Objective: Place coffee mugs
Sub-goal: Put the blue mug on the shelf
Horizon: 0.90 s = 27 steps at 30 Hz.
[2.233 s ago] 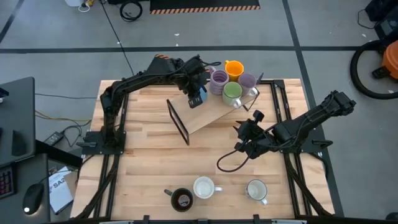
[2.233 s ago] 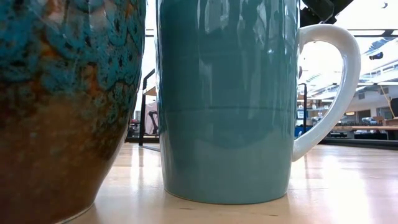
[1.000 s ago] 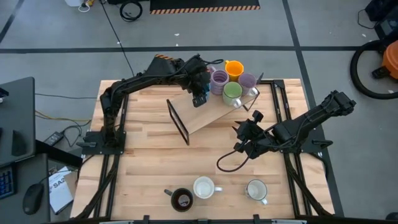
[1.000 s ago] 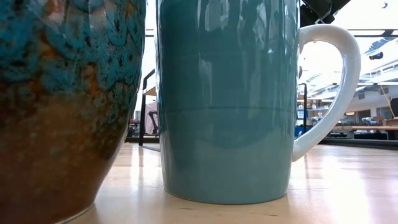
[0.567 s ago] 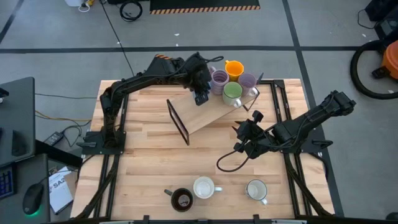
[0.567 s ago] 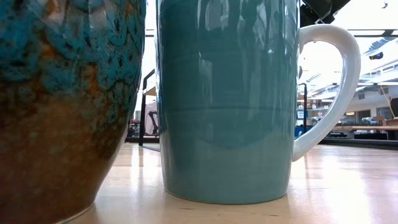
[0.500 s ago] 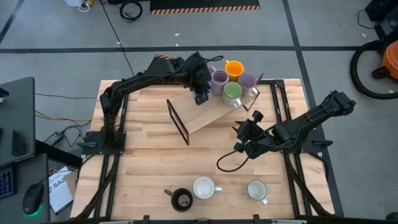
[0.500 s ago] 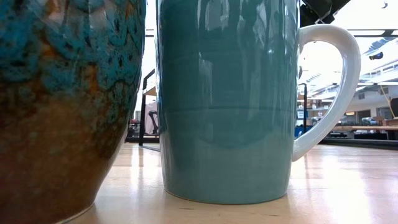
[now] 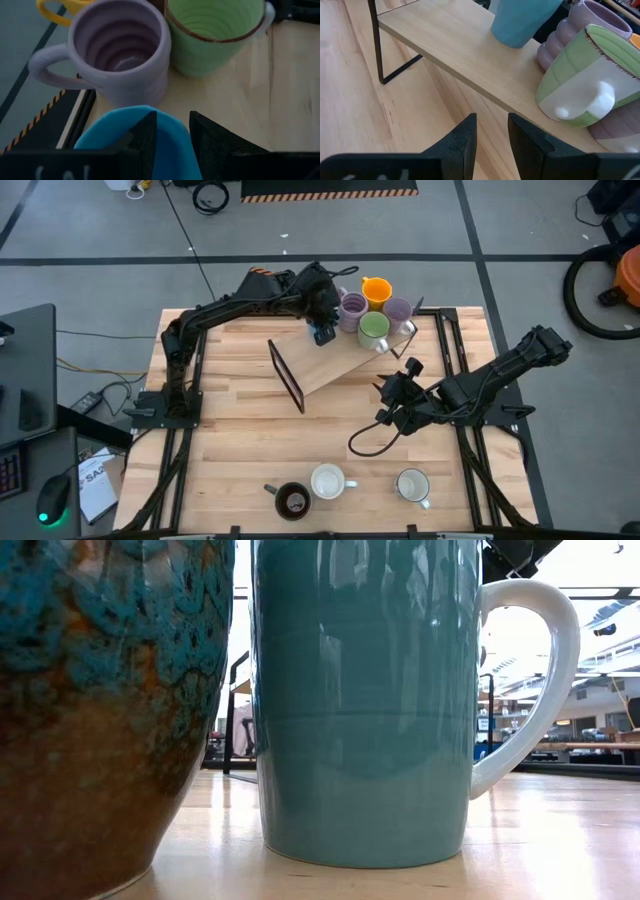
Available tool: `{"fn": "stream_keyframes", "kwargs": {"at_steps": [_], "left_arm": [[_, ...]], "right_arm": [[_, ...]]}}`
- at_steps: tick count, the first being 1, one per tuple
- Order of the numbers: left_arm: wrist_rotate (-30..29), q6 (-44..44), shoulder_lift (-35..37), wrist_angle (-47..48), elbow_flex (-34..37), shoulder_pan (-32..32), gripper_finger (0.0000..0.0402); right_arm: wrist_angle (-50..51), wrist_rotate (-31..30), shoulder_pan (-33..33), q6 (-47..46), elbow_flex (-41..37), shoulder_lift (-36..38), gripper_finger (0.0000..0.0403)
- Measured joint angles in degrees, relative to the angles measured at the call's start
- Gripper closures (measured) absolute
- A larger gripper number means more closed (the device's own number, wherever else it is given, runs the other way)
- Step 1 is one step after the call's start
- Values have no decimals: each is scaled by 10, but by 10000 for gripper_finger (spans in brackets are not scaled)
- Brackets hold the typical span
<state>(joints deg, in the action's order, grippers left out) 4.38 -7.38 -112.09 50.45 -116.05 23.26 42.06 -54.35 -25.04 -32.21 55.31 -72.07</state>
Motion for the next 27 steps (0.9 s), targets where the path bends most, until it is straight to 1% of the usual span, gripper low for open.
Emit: {"fn": "stream_keyframes", "kwargs": {"at_steps": [3, 7, 12, 27], "left_arm": [[1, 1, 6, 5, -7, 4, 281], [23, 5, 6, 14, -10, 8, 281], [-10, -27, 6, 32, -10, 9, 281], [-12, -28, -22, 16, -4, 17, 281]], "right_arm": [[-1, 0, 0, 2, 0, 0, 286], [-5, 0, 0, 2, 0, 0, 286], [-7, 0, 0, 3, 0, 0, 286], [-13, 0, -1, 9, 0, 0, 286]]}}
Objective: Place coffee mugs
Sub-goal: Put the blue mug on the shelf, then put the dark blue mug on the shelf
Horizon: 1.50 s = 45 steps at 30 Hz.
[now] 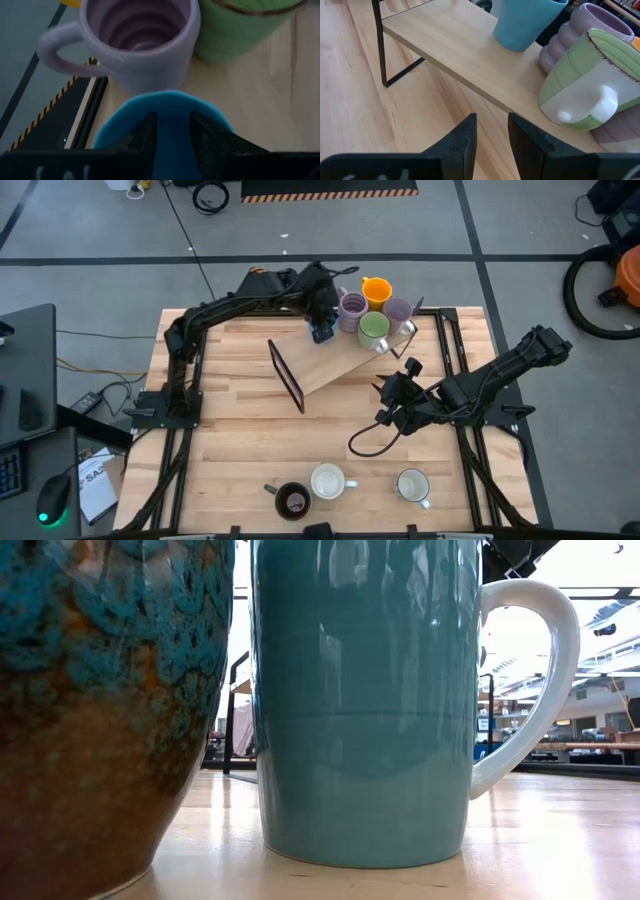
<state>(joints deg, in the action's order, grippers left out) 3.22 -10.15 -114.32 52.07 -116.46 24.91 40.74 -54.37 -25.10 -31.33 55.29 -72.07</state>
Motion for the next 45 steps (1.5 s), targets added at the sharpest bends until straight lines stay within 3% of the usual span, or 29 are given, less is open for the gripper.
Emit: {"fn": "stream_keyframes", "kwargs": {"at_steps": [29, 45], "left_arm": [[3, -10, -2, -42, 0, 3, 281], [20, -33, 52, 21, -1, -26, 281]], "right_arm": [[-5, 0, 0, 4, 0, 0, 286], [1, -15, 0, 34, 0, 0, 286]]}}
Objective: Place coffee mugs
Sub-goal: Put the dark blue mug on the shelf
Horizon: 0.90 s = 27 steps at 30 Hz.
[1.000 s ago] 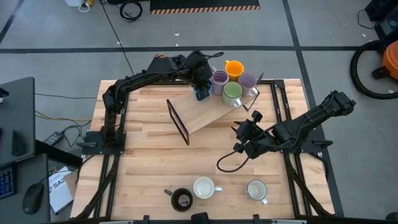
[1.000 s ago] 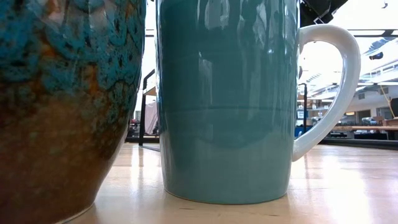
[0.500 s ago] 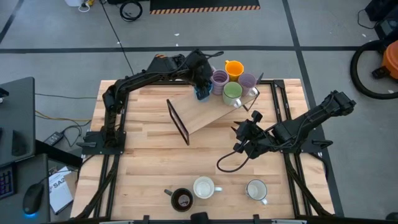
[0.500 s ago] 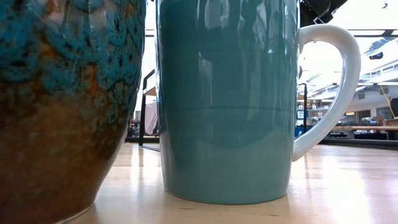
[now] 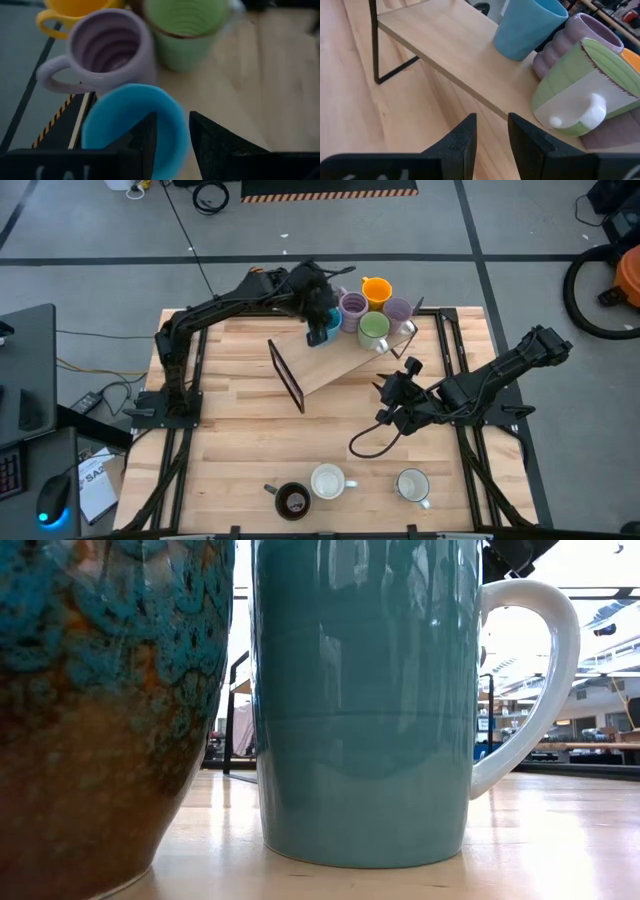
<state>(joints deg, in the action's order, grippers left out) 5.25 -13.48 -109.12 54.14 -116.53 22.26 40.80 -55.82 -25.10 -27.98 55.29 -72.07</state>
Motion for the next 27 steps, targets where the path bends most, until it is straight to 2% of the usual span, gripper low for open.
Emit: {"fn": "stream_keyframes", "kwargs": {"at_steps": [4, 8, 17, 23, 27], "left_arm": [[30, -26, 23, 31, 0, -28, 281], [56, -7, 40, 39, 0, -73, 281], [24, -9, 35, 143, 0, -194, 281], [21, 44, 35, 141, 36, -258, 281], [22, 93, 36, 102, 87, -292, 281]], "right_arm": [[2, 7, 0, 10, 0, 0, 286], [-2, 52, -3, 10, -1, 0, 286], [18, 78, -32, -17, -26, 5, 286], [26, 30, -74, -22, -26, 21, 286], [28, -4, -84, -18, -37, 21, 286]]}}
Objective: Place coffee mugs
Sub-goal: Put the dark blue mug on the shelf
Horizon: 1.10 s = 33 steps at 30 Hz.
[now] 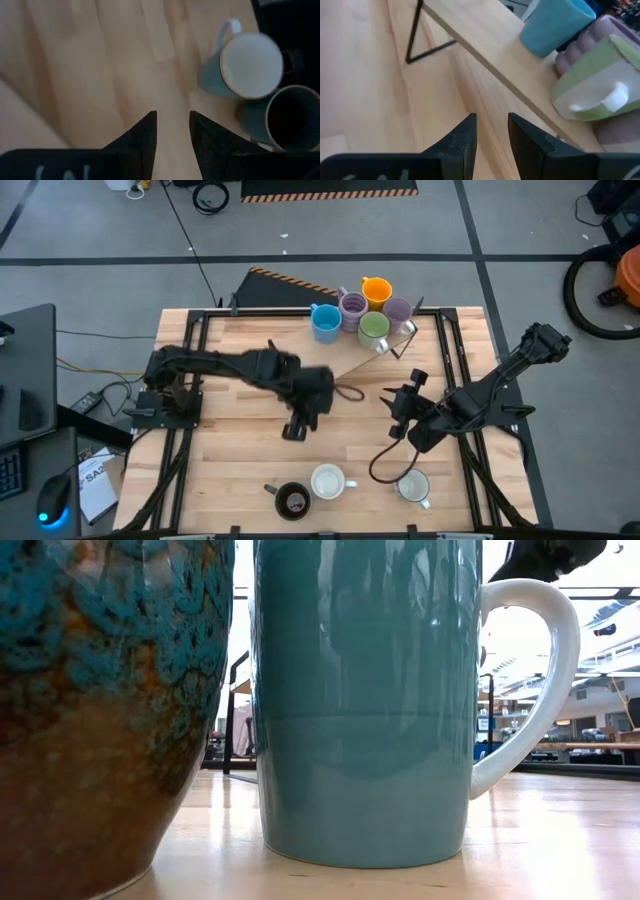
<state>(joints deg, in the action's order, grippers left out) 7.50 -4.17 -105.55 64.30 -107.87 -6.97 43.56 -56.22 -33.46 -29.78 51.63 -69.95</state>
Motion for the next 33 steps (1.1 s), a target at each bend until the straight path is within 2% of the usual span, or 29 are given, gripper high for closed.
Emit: {"fn": "stream_keyframes", "kwargs": {"at_steps": [3, 8, 12, 16, 21, 24, 28, 33], "left_arm": [[-2, 63, -1, -18, 19, -23, 281], [-3, 227, 0, -52, 28, -75, 281], [-67, 333, 0, -74, 28, -122, 281], [-121, 365, -5, -87, 27, -160, 281], [-180, 326, -15, -85, 28, -198, 281], [-174, 331, -27, -101, 27, -215, 281], [-118, 447, -42, -142, 24, -221, 281], [-84, 579, -57, -147, 24, -238, 281]], "right_arm": [[4, 5, 0, 0, -13, 0, 286], [0, 37, -3, 0, -36, 2, 286], [-1, 36, -13, 5, -56, 10, 286], [-3, 33, -24, 27, -62, 26, 286], [-10, 32, -41, 56, -62, 48, 286], [-11, 30, -52, 66, -62, 59, 286], [-6, 21, -62, 81, -62, 67, 286], [4, 17, -62, 89, -62, 71, 286]]}}
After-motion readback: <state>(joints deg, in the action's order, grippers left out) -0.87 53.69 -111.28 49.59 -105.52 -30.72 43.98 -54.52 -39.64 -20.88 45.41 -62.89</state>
